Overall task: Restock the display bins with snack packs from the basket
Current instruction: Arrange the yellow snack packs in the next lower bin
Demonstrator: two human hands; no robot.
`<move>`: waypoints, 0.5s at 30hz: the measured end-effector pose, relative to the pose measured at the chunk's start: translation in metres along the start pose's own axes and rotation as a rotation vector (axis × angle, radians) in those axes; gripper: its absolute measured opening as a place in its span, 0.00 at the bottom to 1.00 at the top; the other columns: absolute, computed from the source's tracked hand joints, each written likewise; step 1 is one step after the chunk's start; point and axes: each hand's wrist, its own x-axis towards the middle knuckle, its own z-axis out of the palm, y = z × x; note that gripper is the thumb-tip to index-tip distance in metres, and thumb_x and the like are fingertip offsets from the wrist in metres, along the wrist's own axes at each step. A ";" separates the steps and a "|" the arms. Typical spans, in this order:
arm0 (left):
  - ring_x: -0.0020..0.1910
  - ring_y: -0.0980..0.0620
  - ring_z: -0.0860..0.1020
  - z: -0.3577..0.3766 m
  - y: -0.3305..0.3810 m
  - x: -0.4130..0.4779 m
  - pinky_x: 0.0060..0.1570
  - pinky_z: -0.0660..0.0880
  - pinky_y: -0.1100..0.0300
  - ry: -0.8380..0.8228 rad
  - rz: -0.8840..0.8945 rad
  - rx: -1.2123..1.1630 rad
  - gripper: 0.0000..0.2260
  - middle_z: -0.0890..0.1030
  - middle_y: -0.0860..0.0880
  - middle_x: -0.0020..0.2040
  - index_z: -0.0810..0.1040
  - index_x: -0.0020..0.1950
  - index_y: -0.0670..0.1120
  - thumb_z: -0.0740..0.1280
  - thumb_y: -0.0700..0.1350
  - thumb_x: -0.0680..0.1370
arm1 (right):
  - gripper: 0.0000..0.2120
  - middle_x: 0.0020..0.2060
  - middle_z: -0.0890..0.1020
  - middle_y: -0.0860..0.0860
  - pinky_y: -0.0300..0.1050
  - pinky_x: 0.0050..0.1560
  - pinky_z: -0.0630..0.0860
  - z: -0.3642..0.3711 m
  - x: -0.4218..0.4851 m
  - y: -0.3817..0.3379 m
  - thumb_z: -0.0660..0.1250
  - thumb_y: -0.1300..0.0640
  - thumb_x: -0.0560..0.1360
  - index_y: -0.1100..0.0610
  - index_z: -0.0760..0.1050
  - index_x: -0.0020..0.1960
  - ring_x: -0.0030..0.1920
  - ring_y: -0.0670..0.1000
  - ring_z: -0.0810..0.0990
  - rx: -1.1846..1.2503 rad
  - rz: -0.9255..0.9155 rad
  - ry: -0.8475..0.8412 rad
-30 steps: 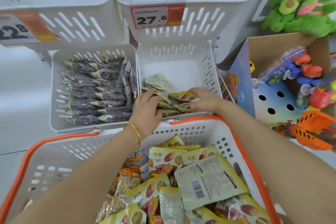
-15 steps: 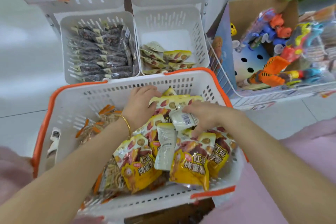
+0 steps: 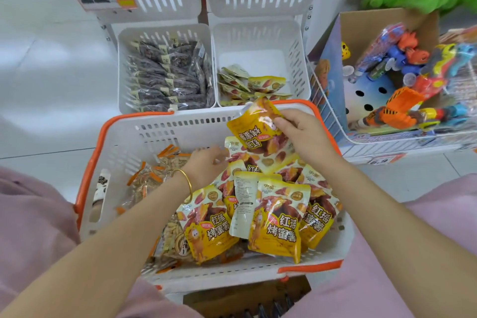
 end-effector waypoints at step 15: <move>0.49 0.46 0.81 -0.040 0.033 0.002 0.53 0.78 0.49 0.048 -0.152 -0.594 0.17 0.83 0.44 0.51 0.79 0.56 0.43 0.70 0.53 0.73 | 0.18 0.46 0.81 0.54 0.50 0.40 0.77 -0.007 -0.001 0.000 0.58 0.49 0.81 0.64 0.75 0.54 0.42 0.55 0.82 -0.189 0.343 -0.229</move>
